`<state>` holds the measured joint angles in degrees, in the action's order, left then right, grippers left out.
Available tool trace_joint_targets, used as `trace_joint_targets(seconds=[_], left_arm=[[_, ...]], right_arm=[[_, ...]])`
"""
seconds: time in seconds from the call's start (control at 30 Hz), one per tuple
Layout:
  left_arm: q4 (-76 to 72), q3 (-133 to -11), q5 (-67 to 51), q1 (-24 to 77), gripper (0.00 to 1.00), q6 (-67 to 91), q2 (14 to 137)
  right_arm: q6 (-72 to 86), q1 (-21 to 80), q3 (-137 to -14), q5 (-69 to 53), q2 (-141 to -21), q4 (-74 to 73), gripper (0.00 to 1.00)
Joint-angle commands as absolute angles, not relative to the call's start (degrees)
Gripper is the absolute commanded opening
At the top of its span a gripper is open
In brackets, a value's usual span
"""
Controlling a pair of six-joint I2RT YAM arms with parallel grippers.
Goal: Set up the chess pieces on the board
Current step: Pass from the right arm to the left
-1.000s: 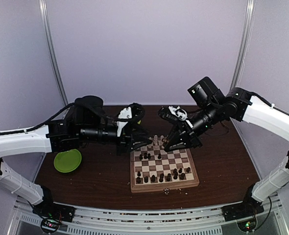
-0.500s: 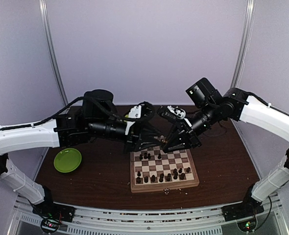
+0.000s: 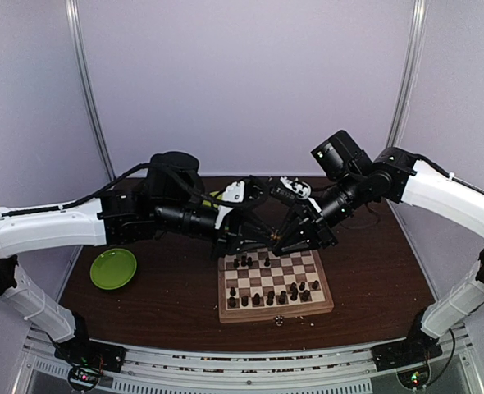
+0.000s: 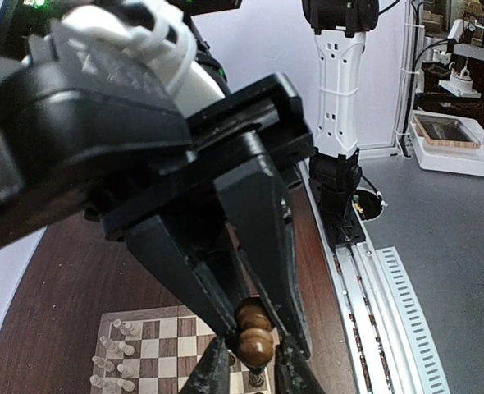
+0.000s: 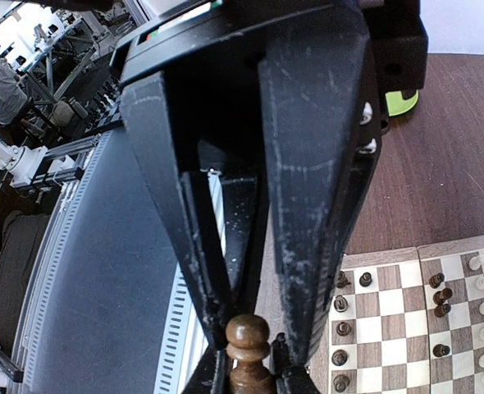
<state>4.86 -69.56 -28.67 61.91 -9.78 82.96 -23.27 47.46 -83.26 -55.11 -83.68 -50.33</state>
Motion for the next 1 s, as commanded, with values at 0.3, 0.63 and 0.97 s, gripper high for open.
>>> trace_joint_targets(seconds=[0.3,0.63,0.97], left_arm=[[3.89,-71.5,-29.53,62.67,0.21,-9.15,84.04],[3.23,-71.55,-30.4,62.67,0.2,-8.14,84.95],[2.08,-71.48,-31.28,62.67,0.16,-7.41,85.79]], right_arm=[[-22.59,47.11,-82.97,-54.75,-83.87,-49.13,0.05],[-22.41,47.13,-83.38,-54.08,-84.73,-49.21,0.05],[-22.41,47.18,-83.94,-53.6,-85.36,-49.48,0.06]])
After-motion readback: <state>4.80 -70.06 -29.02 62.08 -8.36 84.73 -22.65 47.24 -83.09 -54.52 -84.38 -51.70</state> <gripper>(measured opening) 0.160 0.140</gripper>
